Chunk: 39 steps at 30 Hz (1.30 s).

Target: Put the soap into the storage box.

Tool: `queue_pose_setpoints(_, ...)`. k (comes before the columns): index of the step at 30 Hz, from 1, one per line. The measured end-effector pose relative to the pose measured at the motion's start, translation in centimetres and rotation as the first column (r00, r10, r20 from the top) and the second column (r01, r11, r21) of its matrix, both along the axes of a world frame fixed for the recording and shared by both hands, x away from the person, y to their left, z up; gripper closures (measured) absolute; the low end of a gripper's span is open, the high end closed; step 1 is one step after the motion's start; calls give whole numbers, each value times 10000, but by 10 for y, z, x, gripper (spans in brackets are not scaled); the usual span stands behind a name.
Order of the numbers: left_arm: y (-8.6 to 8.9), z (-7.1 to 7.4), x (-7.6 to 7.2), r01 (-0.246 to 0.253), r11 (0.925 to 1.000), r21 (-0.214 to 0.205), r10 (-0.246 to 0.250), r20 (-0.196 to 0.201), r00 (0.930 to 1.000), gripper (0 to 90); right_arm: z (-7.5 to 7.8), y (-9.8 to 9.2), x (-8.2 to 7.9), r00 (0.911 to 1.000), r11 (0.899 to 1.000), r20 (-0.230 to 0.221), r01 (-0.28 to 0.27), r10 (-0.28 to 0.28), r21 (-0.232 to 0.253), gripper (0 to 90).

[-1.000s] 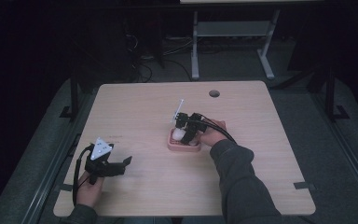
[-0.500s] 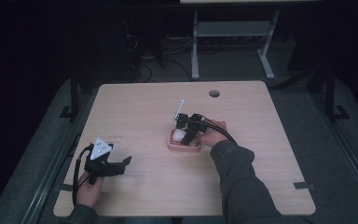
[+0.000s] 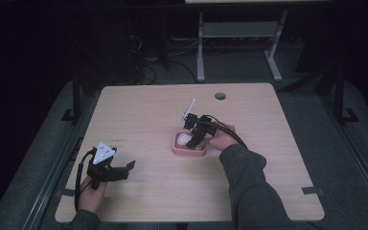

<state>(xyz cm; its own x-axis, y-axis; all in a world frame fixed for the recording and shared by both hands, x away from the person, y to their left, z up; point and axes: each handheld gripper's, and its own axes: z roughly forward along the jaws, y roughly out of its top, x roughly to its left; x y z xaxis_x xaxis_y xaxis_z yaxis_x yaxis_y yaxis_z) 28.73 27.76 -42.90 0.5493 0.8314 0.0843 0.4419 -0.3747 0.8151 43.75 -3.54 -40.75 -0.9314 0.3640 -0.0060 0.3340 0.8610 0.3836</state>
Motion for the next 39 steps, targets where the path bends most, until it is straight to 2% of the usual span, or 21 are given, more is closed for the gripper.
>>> queue_pose_setpoints(13,0,0,0,-44,9999,-102,45,35,10000,147,11,-12,-7,9992,9995,353,164,-173,265,389)
queue_pose_setpoints(28,-1,0,0,-31,10000,-79,32,28,10000,147,16,-27,-13,9986,9979,327,395,-412,520,375)
queue_pose_setpoints(39,-1,0,0,-37,10000,-55,37,28,10000,147,22,-46,-23,9965,9941,399,701,-736,824,367)
